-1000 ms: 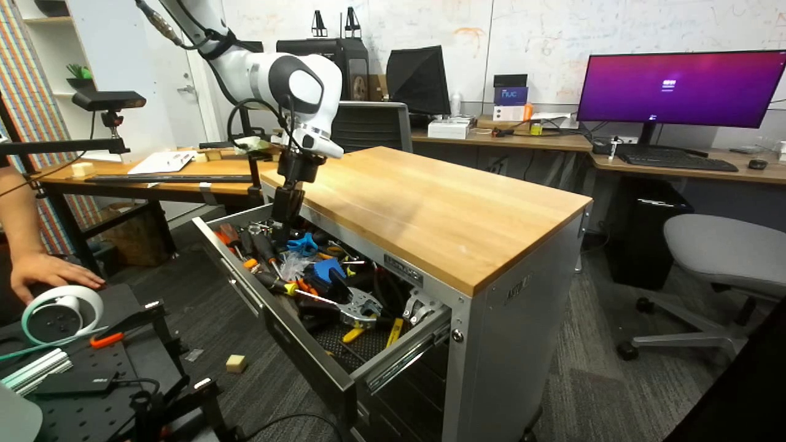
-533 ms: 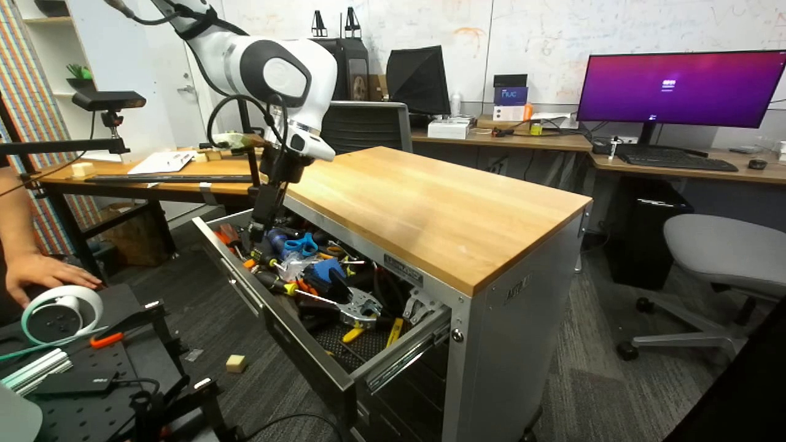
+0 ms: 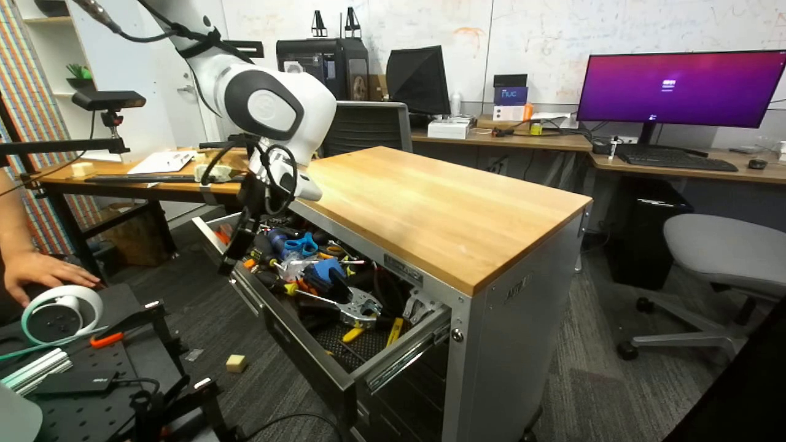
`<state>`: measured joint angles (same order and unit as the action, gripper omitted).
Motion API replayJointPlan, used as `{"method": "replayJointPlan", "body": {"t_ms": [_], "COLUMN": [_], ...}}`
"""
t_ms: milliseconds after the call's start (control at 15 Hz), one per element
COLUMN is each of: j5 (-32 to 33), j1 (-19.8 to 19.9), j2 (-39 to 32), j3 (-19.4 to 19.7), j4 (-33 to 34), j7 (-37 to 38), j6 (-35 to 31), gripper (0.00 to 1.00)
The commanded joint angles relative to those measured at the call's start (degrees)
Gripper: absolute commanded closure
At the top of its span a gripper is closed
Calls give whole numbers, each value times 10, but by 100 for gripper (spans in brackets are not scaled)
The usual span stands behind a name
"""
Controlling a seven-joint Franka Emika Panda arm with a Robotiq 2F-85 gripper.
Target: Put the black screwdriver inside the open drawer and close the drawer
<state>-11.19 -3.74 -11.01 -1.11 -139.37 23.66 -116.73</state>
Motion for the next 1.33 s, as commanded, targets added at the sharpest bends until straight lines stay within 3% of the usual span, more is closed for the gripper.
{"method": "replayJointPlan", "body": {"t_ms": [0,200,267,800,1267], "j5": [5,36,45,181,193], "j1": [-7,-26,-33,-81,-84], "j2": [-45,-72,-74,-104,-124], "j3": [-6,-4,-3,2,0], "j4": [31,50,55,126,144], "j7": [-9,27,41,135,131], "j6": [-5,-32,-41,-110,-203], "gripper": [77,98,100,100,100]}}
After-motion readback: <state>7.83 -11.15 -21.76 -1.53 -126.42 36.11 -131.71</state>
